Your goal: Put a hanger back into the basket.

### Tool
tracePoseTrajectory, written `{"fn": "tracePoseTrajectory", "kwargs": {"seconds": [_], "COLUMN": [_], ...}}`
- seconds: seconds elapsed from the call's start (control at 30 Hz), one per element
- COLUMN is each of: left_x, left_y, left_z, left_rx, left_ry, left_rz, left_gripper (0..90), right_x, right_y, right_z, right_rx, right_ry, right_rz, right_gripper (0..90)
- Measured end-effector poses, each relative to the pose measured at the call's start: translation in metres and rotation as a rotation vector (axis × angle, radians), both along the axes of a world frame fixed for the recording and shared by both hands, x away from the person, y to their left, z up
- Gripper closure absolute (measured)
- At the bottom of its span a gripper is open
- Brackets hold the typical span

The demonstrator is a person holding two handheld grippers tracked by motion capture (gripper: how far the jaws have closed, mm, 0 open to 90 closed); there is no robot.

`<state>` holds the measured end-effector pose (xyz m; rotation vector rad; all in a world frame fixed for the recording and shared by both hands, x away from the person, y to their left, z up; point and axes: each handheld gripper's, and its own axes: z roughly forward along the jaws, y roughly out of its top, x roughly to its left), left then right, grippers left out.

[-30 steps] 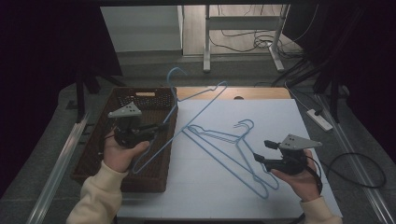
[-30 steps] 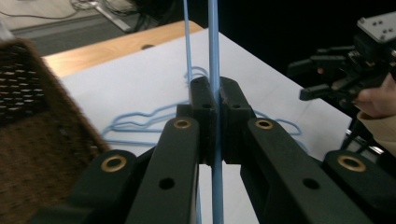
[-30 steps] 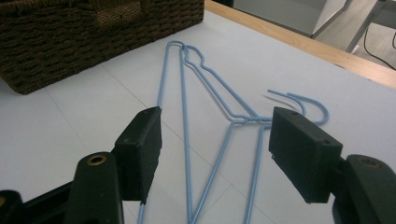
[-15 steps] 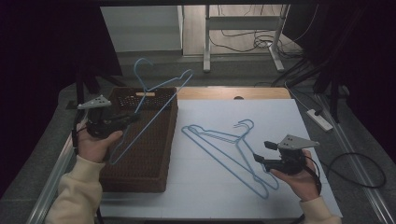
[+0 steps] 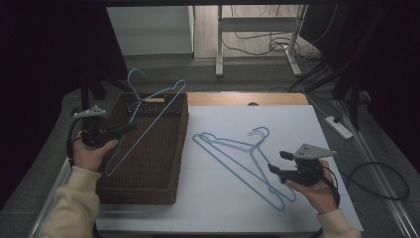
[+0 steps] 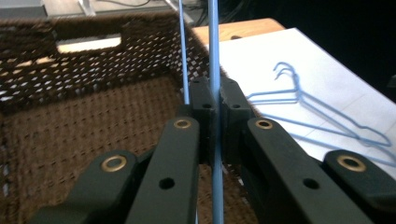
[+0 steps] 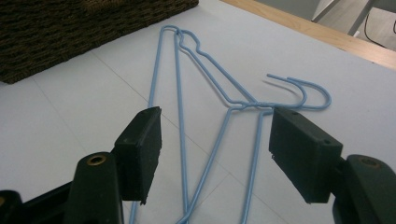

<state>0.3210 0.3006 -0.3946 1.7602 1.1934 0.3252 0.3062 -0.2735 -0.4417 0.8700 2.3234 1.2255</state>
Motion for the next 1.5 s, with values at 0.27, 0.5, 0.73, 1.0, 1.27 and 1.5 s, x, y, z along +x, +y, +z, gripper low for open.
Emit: {"fn": "tracePoseTrajectory", "kwargs": {"seconds": [0.27,0.5,0.73,1.0,1.27,1.5], "left_x": [0.009,-0.001,-0.005,0.002,0.013,0.017], "left_y": [0.010,0.015,0.020,0.018,0.019,0.020], "left_z": [-0.015,-0.012,-0.019,-0.040,-0.062,-0.066], "left_rx": [0.006,-0.007,0.046,0.112,0.177,0.298], "left_ry": [0.023,-0.005,0.029,0.102,0.181,0.208], "left_rz": [-0.008,-0.059,-0.072,-0.064,0.038,0.132], "left_gripper": [86.5,86.6,86.6,86.5,86.3,77.7], "right_x": [0.001,0.001,0.000,0.001,0.002,0.002], "right_y": [0.000,-0.002,-0.001,-0.001,-0.002,-0.002], "right_z": [-0.002,-0.003,-0.003,-0.003,-0.005,-0.005], "right_rx": [0.002,0.006,0.003,0.001,-0.002,-0.004], "right_ry": [0.004,0.009,0.007,0.011,0.024,0.028], "right_rz": [-0.004,-0.007,-0.007,-0.007,-0.012,-0.012], "right_gripper": [35.0,35.0,35.0,35.0,34.8,34.5]}}
